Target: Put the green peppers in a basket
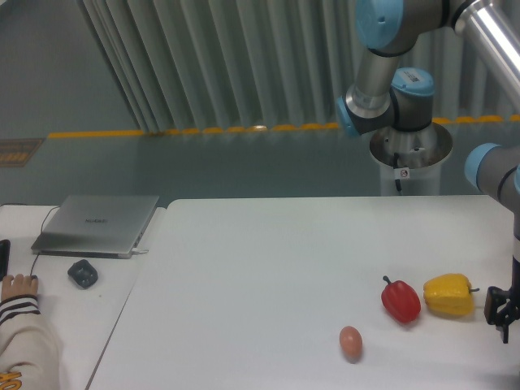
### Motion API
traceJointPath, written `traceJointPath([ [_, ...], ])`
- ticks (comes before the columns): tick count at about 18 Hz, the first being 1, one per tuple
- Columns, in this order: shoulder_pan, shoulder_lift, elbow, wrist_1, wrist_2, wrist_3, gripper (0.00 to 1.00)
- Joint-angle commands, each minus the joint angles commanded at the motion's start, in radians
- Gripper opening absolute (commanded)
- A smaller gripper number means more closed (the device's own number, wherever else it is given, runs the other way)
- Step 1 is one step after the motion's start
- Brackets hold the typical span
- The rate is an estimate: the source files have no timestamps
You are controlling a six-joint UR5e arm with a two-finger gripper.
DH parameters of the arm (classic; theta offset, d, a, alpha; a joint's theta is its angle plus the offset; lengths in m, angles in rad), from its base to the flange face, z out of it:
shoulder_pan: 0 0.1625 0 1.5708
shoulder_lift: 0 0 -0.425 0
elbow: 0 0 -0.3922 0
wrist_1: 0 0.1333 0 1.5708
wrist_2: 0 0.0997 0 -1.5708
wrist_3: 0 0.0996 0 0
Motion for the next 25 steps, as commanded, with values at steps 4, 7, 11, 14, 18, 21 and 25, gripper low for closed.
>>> traceJointPath([
  [4,0.000,-0.017,0.014,0.012,0.000,-0.028,1.00],
  [7,0.002,-0.023,0.015,0.014,0.000,-0.029,1.00],
  [11,0.008,-0.040,0.025,0.018,0.000,-0.029,1.00],
  [14,0.008,-0.052,0.032,0.022,0.002,-0.028,1.00],
  [18,0.008,-0.072,0.046,0.037,0.002,-0.028,1.00],
  [21,0.011,-0.080,0.048,0.043,0.002,-0.028,1.00],
  [25,0.020,-0.087,0.049,0.045,0.002,-0.025,1.00],
])
